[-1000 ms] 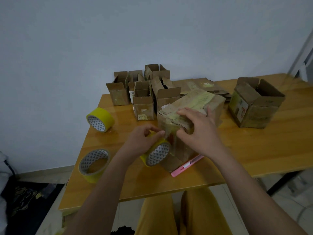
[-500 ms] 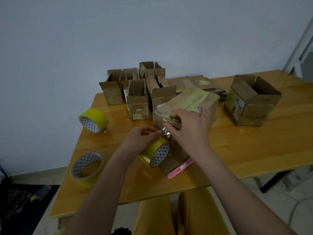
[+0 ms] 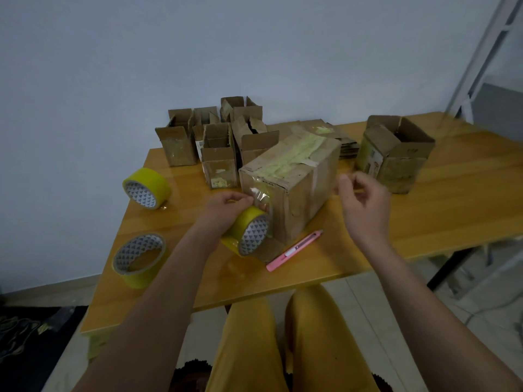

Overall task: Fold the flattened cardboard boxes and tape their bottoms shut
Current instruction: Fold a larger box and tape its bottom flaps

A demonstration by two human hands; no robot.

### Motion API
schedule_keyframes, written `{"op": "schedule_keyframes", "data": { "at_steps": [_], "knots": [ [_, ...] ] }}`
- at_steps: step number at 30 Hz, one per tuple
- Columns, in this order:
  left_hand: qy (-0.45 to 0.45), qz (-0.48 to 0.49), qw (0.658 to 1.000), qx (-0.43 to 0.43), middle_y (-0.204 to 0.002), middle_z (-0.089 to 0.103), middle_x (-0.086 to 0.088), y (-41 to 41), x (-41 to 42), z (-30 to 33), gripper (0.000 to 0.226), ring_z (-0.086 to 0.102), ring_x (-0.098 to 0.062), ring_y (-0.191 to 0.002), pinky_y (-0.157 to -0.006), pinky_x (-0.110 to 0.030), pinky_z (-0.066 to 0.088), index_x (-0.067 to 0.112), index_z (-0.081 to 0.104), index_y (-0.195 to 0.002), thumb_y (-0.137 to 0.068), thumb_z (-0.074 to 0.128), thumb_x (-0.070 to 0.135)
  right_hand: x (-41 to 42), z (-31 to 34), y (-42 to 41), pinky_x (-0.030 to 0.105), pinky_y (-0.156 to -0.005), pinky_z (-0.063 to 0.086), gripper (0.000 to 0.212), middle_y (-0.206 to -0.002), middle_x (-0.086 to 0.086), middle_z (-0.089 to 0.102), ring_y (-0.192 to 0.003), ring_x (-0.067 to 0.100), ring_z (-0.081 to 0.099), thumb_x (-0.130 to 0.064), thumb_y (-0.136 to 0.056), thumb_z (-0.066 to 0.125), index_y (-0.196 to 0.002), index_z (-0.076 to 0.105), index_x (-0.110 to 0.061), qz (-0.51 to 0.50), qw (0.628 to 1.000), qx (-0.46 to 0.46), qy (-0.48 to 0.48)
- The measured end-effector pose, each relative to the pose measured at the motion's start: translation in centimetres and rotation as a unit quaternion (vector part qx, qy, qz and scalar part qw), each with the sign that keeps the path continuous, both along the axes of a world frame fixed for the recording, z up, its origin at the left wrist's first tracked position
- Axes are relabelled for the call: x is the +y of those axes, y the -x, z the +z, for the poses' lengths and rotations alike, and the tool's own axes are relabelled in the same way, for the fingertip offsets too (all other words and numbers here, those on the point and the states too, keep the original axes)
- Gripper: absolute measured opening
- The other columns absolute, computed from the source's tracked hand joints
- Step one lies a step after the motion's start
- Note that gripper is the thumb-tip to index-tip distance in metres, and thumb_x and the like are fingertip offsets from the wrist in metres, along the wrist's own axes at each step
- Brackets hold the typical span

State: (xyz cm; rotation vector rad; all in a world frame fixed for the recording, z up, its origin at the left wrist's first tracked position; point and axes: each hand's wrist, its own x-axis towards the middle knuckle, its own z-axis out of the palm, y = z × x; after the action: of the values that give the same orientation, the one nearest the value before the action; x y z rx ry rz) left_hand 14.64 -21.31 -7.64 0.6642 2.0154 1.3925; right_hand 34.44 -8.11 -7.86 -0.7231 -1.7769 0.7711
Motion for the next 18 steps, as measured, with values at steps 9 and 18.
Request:
{"op": "schedule_keyframes", "data": {
  "at_steps": [9, 18],
  "knots": [
    [-0.013, -0.004, 0.999, 0.033, -0.117, 0.06, -0.007, 0.1, -0.8, 0.0, 0.006, 0.056, -0.029, -0.109, -0.097, -0.049, 0.049, 0.024, 0.07, -0.091, -0.091, 0.065, 0.028, -0.8, -7.0, -0.5, 0.034, -0.094, 0.045, 0.037, -0.121, 0.005, 0.063, -0.114, 0.026, 0.052, 0.0, -0.09, 0.054, -0.123, 0.067, -0.013, 0.139, 0.913, -0.363, -0.123],
    [-0.027, -0.001, 1.0, 0.008, -0.115, 0.066, -0.008, 0.6, -1.1, 0.0, 0.003, 0.059, -0.032, -0.108, -0.096, -0.055, 0.049, 0.029, 0.077, -0.083, -0.082, 0.074, 0.029, -0.5, -5.4, -2.1, 0.02, -0.063, 0.044, 0.017, -0.091, -0.008, 0.049, -0.075, 0.005, 0.052, -0.006, -0.076, 0.073, -0.084, 0.065, -0.02, 0.173, 0.923, -0.316, -0.136]
  ]
}}
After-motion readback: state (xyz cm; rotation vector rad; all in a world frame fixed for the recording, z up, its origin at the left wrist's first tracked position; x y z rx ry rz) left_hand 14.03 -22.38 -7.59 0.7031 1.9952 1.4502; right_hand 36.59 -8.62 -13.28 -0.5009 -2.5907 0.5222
